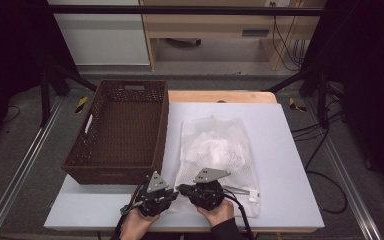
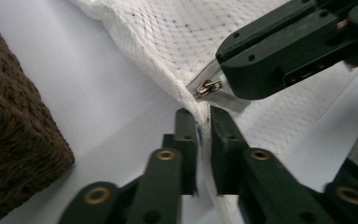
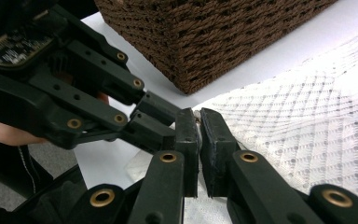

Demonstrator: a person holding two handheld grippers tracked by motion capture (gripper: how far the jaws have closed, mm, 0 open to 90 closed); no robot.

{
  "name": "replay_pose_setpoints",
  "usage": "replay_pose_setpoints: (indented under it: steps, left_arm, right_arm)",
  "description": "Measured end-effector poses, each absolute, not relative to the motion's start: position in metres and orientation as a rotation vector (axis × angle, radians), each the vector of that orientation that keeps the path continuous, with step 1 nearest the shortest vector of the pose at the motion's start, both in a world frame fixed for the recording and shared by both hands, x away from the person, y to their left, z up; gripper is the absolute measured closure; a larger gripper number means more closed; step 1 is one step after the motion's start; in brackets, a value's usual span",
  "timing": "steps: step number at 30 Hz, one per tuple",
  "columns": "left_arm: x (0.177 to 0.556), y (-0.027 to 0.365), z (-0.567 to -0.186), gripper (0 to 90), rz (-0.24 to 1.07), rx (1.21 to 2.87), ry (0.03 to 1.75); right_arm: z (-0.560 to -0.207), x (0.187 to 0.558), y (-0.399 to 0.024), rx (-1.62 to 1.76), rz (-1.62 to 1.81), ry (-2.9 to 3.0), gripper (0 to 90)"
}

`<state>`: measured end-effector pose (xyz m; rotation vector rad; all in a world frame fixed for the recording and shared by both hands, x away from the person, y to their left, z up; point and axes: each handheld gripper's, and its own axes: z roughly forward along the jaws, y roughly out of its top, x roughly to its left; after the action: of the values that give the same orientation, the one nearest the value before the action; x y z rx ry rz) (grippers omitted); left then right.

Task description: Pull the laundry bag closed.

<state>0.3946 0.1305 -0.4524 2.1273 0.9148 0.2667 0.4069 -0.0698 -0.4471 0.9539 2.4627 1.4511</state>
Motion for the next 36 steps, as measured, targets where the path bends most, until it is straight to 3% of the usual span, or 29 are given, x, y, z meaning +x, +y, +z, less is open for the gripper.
replay_pose_setpoints:
  steps: [4,9,13,36]
  left_arm:
    - [0.397,0.132,-0.451,75.1,0.254,2.109,0.925]
    - [0.397,0.131,-0.454,84.3,0.264,2.127,0.93]
    - [0.394,0.13,-0.453,86.1,0.296,2.131,0.935]
    - [0.389,0.132,-0.45,87.5,0.358,2.103,0.936]
  right_arm:
    - [-0.447,0.407,-0.07,0.955,1.454,2.461,86.1]
    - [-0.448,0.407,-0.07,0.952,1.448,2.465,86.1]
    - [-0.449,0.407,-0.07,0.97,1.458,2.464,86.1]
    - [-0.453,0.407,-0.089,1.126,1.447,2.406,86.2]
